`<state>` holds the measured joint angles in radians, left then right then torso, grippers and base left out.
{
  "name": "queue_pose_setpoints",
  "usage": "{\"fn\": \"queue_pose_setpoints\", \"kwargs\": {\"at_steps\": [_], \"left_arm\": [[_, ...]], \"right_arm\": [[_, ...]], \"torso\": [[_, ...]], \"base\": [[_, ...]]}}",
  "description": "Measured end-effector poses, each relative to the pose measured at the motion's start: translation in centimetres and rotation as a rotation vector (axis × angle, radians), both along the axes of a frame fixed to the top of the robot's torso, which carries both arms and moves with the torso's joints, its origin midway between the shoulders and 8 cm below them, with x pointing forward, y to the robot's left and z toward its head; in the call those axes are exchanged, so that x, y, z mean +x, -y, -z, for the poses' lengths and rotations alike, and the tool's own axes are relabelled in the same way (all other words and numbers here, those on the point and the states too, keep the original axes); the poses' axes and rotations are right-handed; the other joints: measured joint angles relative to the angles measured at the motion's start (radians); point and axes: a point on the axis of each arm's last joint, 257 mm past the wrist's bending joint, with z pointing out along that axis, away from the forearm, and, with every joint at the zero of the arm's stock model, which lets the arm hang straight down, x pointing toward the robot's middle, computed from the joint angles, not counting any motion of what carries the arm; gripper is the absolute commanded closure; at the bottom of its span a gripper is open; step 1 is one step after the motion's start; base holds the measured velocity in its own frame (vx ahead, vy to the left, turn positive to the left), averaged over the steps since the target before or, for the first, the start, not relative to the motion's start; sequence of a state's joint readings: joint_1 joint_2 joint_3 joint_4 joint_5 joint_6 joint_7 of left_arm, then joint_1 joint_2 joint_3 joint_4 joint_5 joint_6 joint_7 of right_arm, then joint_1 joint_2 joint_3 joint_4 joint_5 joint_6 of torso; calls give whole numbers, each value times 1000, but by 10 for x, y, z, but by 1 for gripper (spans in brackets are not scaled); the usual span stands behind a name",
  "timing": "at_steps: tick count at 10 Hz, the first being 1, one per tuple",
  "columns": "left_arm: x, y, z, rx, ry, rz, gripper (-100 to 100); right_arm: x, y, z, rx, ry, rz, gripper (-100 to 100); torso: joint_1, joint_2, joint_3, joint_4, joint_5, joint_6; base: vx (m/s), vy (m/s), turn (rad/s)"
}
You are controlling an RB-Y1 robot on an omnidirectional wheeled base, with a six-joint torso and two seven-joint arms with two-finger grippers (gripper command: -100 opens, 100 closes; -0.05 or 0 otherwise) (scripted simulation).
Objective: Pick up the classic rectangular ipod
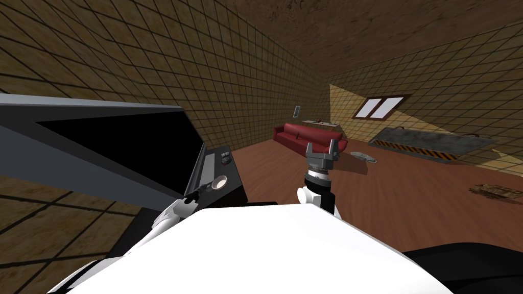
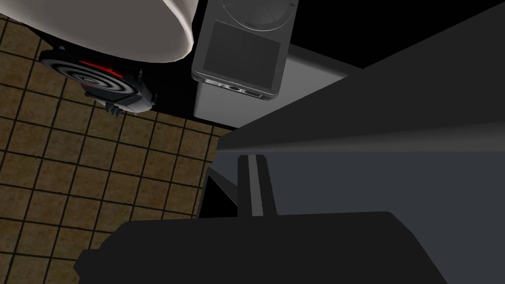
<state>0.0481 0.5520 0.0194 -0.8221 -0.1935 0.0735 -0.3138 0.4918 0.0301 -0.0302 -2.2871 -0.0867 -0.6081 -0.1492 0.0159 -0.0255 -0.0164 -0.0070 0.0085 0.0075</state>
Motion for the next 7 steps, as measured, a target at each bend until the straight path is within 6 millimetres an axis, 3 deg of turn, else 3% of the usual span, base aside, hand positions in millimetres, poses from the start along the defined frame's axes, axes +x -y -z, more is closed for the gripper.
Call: {"fn": "queue_pose_setpoints", "kwargs": {"at_steps": [2, 7], "left_arm": [[0, 0, 0, 0, 0, 0, -100], [-7, -8, -9, -73, 111, -77, -100]], "right_arm": [[0, 0, 0, 0, 0, 0, 0], [0, 0, 0, 0, 0, 0, 0]], "torso": [[0, 0, 0, 0, 0, 0], [-6, 5, 3, 1, -1, 0]], "base": [[-18, -18, -16], [-79, -92, -51]]}}
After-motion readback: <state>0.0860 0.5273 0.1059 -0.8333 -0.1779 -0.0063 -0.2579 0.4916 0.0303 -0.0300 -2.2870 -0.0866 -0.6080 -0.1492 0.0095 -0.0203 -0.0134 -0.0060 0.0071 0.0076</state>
